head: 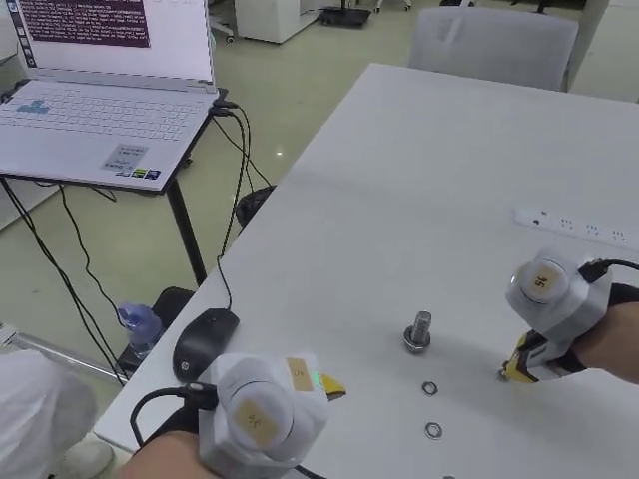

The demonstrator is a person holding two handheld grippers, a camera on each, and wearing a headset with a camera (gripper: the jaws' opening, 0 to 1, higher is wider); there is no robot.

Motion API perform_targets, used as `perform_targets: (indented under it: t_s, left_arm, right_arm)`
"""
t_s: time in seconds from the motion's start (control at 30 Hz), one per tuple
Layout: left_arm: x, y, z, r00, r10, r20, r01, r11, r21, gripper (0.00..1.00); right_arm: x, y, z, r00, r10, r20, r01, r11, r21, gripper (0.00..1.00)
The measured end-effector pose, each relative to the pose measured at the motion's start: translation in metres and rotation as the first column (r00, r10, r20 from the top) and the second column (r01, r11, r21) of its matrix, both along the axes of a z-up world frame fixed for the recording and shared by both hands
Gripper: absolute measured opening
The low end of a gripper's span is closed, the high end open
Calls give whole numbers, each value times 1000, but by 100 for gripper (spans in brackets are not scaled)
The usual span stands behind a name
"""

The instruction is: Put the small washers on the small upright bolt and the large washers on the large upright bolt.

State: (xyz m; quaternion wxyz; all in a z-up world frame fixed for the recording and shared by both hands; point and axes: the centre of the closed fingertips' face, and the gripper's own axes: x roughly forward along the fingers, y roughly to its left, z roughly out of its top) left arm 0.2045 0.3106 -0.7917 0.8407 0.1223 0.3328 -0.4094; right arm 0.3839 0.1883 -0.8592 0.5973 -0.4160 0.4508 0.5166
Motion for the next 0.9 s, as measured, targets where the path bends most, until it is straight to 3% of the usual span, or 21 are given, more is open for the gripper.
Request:
perform_targets:
  t_s: [0.37, 0.9]
  left_arm:
    - [-4, 3, -2, 1000, 6, -11, -6, 1000, 5, 71]
    - [-6, 3, -2, 1000, 4, -9, -4, 1000, 4, 70]
  right_arm:
    - [0, -3, -13, 1000, 18, 0, -18, 1000, -22, 12]
    - [1, 1, -12, 1000, 22, 12, -22, 1000, -8, 13]
